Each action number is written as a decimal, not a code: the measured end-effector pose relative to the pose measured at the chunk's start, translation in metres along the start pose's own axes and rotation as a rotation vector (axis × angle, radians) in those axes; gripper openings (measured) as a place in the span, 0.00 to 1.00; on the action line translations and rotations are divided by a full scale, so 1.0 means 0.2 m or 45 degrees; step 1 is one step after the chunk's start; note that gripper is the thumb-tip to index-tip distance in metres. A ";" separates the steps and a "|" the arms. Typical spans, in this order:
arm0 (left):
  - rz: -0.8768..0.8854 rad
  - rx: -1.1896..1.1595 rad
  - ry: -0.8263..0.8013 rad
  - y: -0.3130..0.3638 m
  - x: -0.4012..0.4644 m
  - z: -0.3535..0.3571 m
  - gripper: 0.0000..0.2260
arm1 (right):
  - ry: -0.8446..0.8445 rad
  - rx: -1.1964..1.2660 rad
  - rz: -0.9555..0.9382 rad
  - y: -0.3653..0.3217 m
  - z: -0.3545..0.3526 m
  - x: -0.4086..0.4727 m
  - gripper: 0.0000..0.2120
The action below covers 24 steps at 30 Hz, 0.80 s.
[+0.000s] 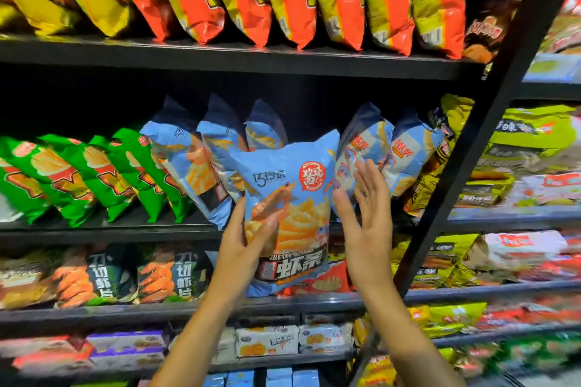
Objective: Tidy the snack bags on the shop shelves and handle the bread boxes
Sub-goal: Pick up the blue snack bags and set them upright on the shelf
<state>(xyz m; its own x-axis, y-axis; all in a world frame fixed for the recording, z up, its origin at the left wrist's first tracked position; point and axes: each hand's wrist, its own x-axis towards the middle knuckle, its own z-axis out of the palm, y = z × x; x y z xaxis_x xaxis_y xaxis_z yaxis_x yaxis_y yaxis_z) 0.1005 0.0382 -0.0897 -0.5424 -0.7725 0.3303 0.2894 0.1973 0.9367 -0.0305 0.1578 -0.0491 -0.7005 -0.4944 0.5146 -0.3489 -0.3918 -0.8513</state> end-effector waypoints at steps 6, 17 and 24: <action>-0.024 0.009 -0.235 -0.03 -0.11 -0.11 0.23 | -0.185 0.107 0.362 0.06 0.04 0.03 0.40; -0.064 -0.151 -0.242 0.01 -0.13 -0.17 0.34 | 0.143 0.123 0.360 0.09 0.15 -0.26 0.17; -0.025 -0.223 -0.118 -0.01 -0.19 -0.16 0.18 | 0.077 0.261 0.435 0.08 0.11 -0.38 0.19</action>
<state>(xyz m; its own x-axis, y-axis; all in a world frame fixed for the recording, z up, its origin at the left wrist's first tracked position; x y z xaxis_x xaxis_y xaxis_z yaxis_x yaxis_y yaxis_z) 0.1471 0.0480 -0.1083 -0.6176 -0.7145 0.3289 0.4063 0.0682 0.9112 0.0314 0.1713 -0.1002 -0.7920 -0.5789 0.1937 0.0373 -0.3626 -0.9312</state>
